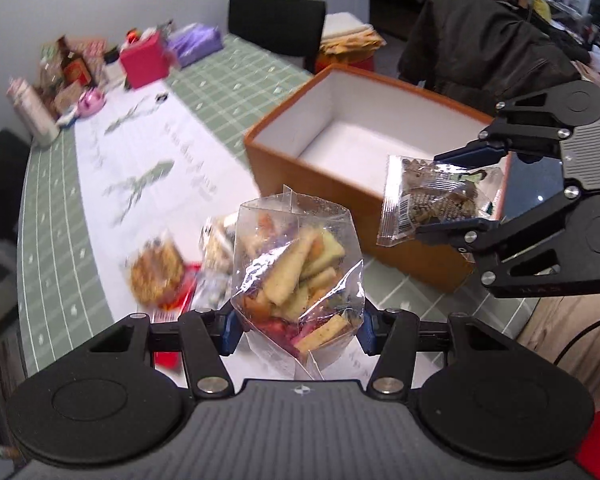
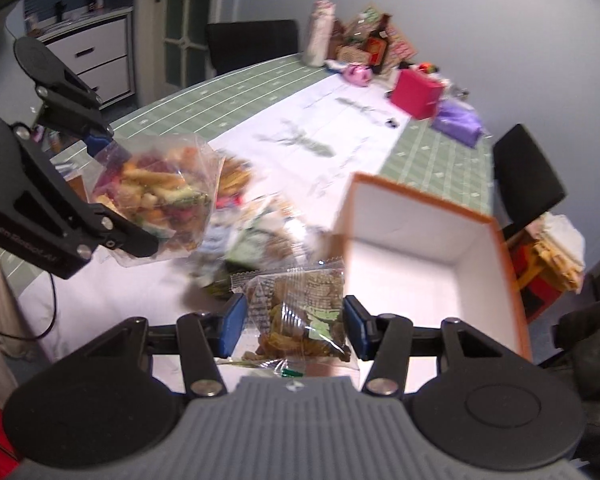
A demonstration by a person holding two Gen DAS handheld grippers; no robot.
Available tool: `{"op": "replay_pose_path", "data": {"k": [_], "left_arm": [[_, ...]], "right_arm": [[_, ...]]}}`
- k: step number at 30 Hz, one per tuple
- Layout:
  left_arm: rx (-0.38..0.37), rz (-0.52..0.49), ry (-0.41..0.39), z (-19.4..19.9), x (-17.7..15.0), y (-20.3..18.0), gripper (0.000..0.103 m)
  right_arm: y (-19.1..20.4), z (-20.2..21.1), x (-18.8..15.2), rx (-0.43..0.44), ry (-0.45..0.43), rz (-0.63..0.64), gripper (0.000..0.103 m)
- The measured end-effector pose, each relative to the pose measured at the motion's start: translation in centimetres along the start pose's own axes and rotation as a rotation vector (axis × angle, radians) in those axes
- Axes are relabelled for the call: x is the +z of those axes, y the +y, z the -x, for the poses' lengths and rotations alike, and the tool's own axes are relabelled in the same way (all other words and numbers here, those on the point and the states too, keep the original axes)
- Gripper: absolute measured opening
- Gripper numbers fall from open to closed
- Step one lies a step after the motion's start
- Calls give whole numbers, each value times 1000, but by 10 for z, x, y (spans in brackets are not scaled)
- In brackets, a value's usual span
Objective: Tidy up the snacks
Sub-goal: 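Carry both bags over the orange box and open both tools to drop them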
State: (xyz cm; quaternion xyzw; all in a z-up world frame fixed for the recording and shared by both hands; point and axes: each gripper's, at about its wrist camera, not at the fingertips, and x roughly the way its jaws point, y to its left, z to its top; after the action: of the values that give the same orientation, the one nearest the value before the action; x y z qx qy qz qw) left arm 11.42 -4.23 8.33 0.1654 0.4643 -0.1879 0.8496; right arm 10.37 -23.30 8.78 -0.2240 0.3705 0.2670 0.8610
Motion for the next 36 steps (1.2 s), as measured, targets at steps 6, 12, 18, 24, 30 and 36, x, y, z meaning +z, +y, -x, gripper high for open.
{"op": "replay_pose_path", "data": {"k": [6, 12, 18, 24, 30, 36], "left_arm": [[-30, -77, -8, -17, 44, -18, 62], [-33, -174, 27, -48, 76, -42, 62], [-24, -219, 26, -75, 100, -56, 61], [-56, -244, 50, -102, 113, -68, 61], [-90, -230, 90, -131, 115, -74, 61], [-133, -197, 121, -147, 117, -74, 61]], "right_arm": [[-38, -11, -4, -71, 68, -31, 51], [-66, -25, -17, -106, 135, -61, 51], [-84, -47, -27, -127, 196, -69, 51], [-98, -63, -38, -96, 228, -89, 51], [-99, -80, -42, -64, 267, -81, 51], [-98, -95, -49, -18, 301, -100, 51]]}}
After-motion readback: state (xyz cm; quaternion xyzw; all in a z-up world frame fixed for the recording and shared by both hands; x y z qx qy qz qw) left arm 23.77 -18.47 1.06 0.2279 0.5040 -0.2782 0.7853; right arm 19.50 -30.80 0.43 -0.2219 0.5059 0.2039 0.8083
